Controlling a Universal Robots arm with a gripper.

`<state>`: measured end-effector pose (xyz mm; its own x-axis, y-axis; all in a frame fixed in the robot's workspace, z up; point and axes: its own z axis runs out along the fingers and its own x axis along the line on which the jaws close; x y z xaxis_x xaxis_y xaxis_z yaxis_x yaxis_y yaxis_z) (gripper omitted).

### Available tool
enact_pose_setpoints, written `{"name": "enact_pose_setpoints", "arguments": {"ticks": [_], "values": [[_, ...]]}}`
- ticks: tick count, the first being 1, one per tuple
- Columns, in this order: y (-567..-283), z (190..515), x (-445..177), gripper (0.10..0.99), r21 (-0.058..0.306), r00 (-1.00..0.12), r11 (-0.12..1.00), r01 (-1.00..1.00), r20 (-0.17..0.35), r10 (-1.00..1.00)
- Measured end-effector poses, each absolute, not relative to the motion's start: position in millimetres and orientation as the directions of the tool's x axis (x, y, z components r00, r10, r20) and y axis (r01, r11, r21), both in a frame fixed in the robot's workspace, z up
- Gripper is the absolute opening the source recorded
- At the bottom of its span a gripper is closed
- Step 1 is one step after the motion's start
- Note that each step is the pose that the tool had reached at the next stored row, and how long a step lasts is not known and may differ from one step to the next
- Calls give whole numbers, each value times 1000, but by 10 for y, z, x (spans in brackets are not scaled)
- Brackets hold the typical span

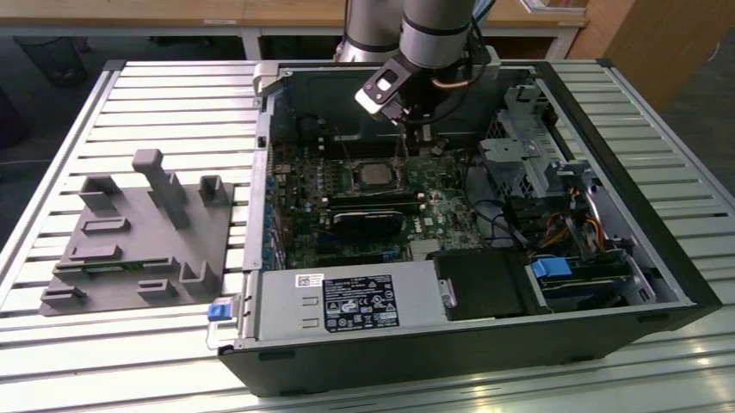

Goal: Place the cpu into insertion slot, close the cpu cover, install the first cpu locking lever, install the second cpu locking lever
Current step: 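Close the cpu cover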

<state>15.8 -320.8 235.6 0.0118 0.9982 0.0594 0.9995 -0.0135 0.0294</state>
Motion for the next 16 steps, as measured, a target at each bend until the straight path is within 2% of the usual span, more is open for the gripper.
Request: {"name": "enact_pose_setpoints", "arguments": {"ticks": [16], "values": [[-3208, 2328, -15, 122, 29, 12, -14, 999, 60, 998]]}}
